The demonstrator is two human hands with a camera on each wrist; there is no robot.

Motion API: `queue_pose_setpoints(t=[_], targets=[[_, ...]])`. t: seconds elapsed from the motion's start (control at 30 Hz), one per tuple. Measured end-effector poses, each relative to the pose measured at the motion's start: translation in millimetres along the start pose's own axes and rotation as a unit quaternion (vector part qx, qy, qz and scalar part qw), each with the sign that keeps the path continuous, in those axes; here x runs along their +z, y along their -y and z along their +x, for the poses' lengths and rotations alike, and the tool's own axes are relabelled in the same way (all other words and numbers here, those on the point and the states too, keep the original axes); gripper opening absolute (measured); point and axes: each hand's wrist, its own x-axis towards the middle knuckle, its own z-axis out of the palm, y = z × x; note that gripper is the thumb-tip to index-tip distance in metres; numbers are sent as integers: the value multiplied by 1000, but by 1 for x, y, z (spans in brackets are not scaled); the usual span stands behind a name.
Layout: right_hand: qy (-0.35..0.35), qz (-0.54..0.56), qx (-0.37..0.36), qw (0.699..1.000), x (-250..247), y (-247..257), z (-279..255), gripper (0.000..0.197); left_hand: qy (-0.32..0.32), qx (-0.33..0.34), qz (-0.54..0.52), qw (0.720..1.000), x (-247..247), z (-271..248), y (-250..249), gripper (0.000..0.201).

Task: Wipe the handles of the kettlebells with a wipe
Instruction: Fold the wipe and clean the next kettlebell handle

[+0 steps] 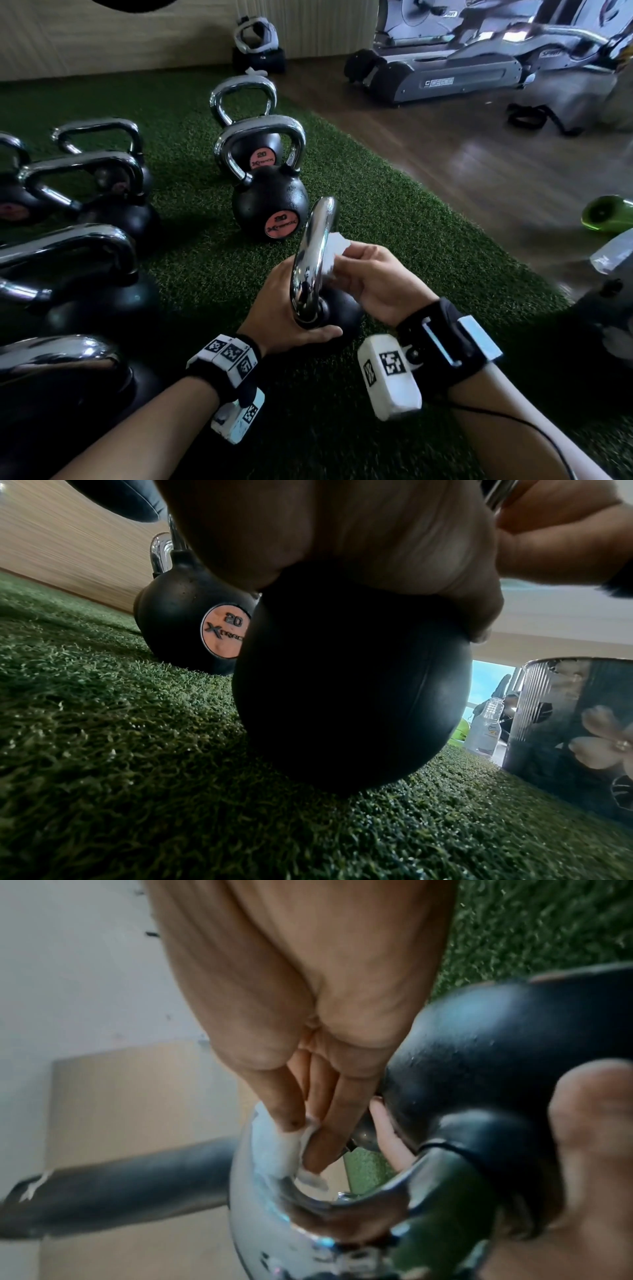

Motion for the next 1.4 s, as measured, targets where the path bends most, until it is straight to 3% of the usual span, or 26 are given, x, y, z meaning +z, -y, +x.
queue_pose_setpoints(t=[0.1,0.23,0.4,0.5,0.67,0.73,0.8,0.93,1.0,1.07,1.23,1.33,1.4], targets=[[9,55,8,998,-1,1,6,18,2,5,-1,1000,0,-1,-5,109],[19,35,-10,999,2,-2,1,28,0,7,-7,1000,-1,0,-8,106],[-120,-47,-110,986,11,-2,22,32,20,-23,-21,999,-2,0,-12,110],[-155,-107,-168,968,14,-8,24,40,4,0,-5,1000,-3,-2,-14,104],[-270,-218,-226,910,12,-5,27,33,2,-5,2,1000,-3,-2,-16,103],[-318,-235,-226,890,11,-3,37,28,9,3,-10,1000,-5,-2,-18,93],[-352,-237,-218,879,11,-5,46,26,7,5,-18,1000,-5,-2,-20,98],[-394,-212,-166,879,15,-12,56,18,29,-30,-33,999,-5,-1,-22,103],[-421,-255,-166,854,19,-11,59,7,28,-23,-25,999,-4,-1,-21,101],[-437,-315,-181,823,22,-7,60,7,32,-59,-22,998,-3,0,-21,105],[-413,-421,-137,796,14,-7,61,21,15,6,-23,1000,-4,-3,-18,86],[-396,-463,-148,780,16,-11,55,20,56,36,39,997,-3,0,-12,91],[-366,-447,-124,807,10,-12,51,3,118,-2,81,990,-12,4,-3,103]])
